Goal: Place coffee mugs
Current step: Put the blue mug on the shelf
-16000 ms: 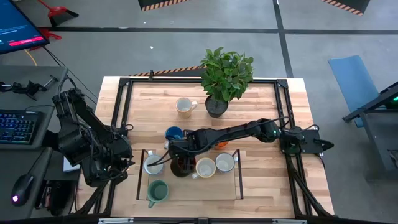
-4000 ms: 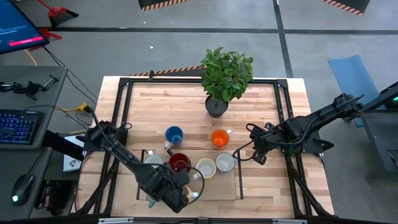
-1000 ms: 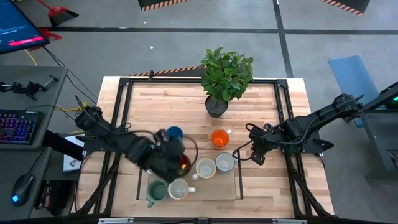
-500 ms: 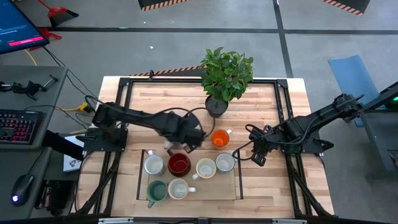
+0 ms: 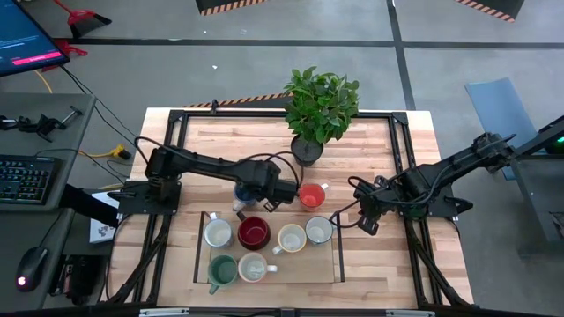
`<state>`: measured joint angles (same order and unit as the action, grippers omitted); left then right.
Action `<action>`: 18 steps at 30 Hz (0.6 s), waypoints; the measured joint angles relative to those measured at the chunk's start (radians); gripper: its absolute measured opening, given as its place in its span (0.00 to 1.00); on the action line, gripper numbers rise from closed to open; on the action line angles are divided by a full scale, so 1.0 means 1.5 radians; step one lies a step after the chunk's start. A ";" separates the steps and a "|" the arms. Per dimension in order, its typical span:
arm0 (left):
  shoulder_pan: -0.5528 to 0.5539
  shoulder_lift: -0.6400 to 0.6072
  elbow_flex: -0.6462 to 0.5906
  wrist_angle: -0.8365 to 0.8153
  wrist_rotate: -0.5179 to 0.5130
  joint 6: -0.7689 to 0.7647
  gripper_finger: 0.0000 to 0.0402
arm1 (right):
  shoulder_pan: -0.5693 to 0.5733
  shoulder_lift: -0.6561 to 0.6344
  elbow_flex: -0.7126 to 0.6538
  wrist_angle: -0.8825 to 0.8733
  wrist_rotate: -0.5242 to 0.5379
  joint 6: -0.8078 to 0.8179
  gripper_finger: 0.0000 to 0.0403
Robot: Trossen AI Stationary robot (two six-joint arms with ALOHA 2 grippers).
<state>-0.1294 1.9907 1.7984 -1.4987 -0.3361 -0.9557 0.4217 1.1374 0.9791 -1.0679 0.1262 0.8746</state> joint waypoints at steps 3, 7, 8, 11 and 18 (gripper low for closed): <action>0.001 0.004 -0.014 0.030 0.015 -0.008 0.22 | 0.000 0.000 0.000 -0.002 0.000 -0.003 0.18; 0.001 0.002 -0.045 0.065 0.045 -0.031 0.22 | 0.000 0.000 0.000 -0.004 0.001 -0.003 0.18; 0.001 0.003 -0.052 0.066 0.047 -0.041 0.22 | 0.000 0.000 0.000 -0.004 0.001 -0.003 0.18; 0.001 0.003 -0.077 0.072 0.046 -0.071 0.22 | 0.000 0.000 0.000 -0.004 0.001 -0.002 0.18; 0.001 0.003 -0.128 0.122 0.090 -0.096 0.22 | 0.000 0.000 0.000 -0.005 0.001 -0.031 0.18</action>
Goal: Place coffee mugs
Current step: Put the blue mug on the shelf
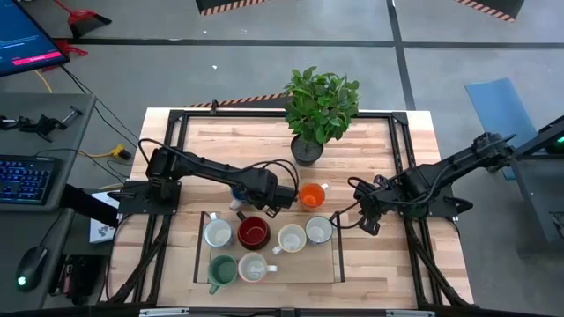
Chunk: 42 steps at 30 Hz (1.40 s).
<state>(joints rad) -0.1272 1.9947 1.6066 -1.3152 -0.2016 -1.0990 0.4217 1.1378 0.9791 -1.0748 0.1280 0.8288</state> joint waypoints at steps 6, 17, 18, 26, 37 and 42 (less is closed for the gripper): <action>0.003 0.000 -0.015 0.032 0.010 0.037 0.22 | 0.000 0.000 0.000 -0.002 -0.001 -0.001 0.18; 0.012 -0.013 -0.008 0.058 -0.035 0.073 0.02 | 0.000 0.000 0.000 -0.004 -0.011 -0.047 0.18; 0.014 -0.013 0.000 0.054 -0.040 0.080 0.01 | 0.000 0.000 0.000 -0.004 -0.011 -0.051 0.18; -0.005 -0.049 0.177 0.028 -0.062 0.141 0.01 | 0.000 0.000 0.000 -0.009 -0.017 -0.079 0.18; -0.164 -0.068 0.413 0.102 -0.100 0.147 0.00 | 0.000 0.000 0.000 -0.119 -0.039 -0.080 0.18; -0.242 -0.052 0.414 0.255 -0.118 0.140 0.00 | 0.000 0.000 0.000 -0.149 -0.039 -0.082 0.18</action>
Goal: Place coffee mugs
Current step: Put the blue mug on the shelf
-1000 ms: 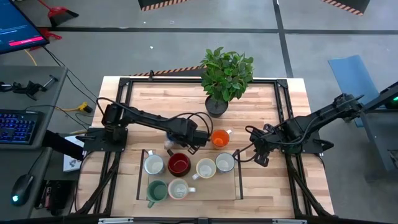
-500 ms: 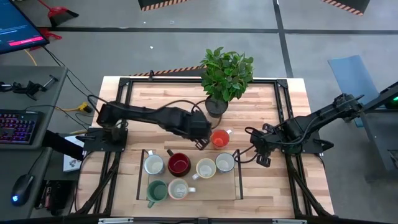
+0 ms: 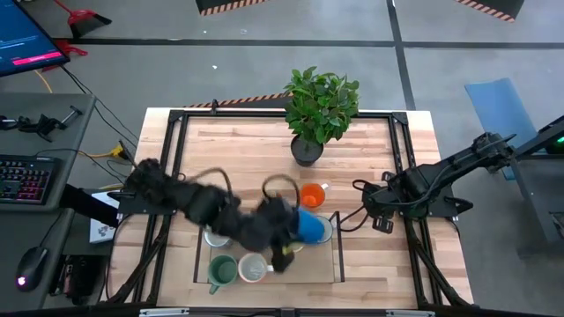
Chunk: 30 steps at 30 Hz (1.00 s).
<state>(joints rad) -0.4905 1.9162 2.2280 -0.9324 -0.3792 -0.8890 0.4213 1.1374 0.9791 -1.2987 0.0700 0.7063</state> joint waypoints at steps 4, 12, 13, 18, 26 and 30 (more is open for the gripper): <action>-0.042 0.034 -0.001 0.057 0.002 -0.026 0.00 | 0.000 0.000 0.000 -0.006 0.000 0.000 0.18; -0.073 0.094 -0.001 0.063 0.034 -0.136 0.00 | 0.000 0.000 0.000 -0.007 -0.003 -0.003 0.18; -0.073 0.100 -0.001 0.065 0.041 -0.143 0.00 | 0.000 0.000 0.000 -0.007 -0.003 -0.004 0.18; -0.070 0.129 -0.001 0.072 0.072 -0.170 0.00 | 0.000 0.000 0.000 -0.007 -0.006 -0.005 0.18; -0.055 0.173 -0.001 0.068 0.104 -0.207 0.00 | 0.000 0.000 0.000 -0.007 -0.006 -0.005 0.18; -0.051 0.189 -0.001 0.058 0.113 -0.217 0.00 | 0.000 0.000 0.000 -0.007 -0.005 -0.005 0.18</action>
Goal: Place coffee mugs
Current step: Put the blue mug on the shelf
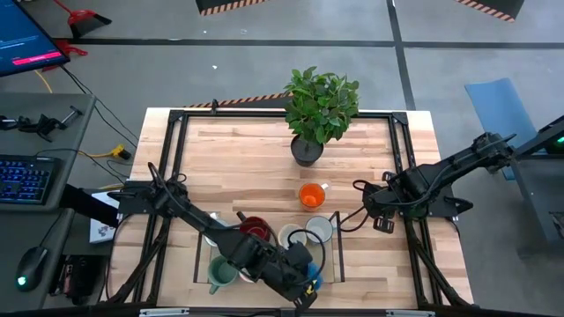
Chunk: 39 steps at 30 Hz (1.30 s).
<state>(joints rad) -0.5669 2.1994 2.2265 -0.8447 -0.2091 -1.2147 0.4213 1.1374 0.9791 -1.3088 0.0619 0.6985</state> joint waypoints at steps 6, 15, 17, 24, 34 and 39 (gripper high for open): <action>0.000 0.013 0.000 -0.039 0.004 -0.022 0.00 | 0.000 0.000 0.000 0.001 0.001 0.000 0.18; -0.001 0.024 0.001 -0.053 0.013 -0.038 0.00 | 0.000 0.000 0.000 0.003 0.009 0.000 0.18; -0.001 0.026 0.000 -0.064 0.014 -0.038 0.00 | 0.000 0.000 0.000 0.003 0.009 0.000 0.18; -0.001 0.026 0.000 -0.072 0.016 -0.038 0.00 | 0.000 0.000 0.000 0.003 0.009 0.000 0.18; 0.001 0.026 -0.013 -0.086 0.028 -0.050 0.00 | 0.000 0.000 0.000 0.005 0.027 -0.005 0.18; 0.002 0.026 -0.013 -0.087 0.027 -0.050 0.00 | 0.000 0.000 0.000 0.006 0.027 -0.005 0.18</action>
<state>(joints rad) -0.5644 2.2379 2.2063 -0.9749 -0.1680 -1.2896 0.4216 1.1376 0.9791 -1.3001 0.1022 0.6907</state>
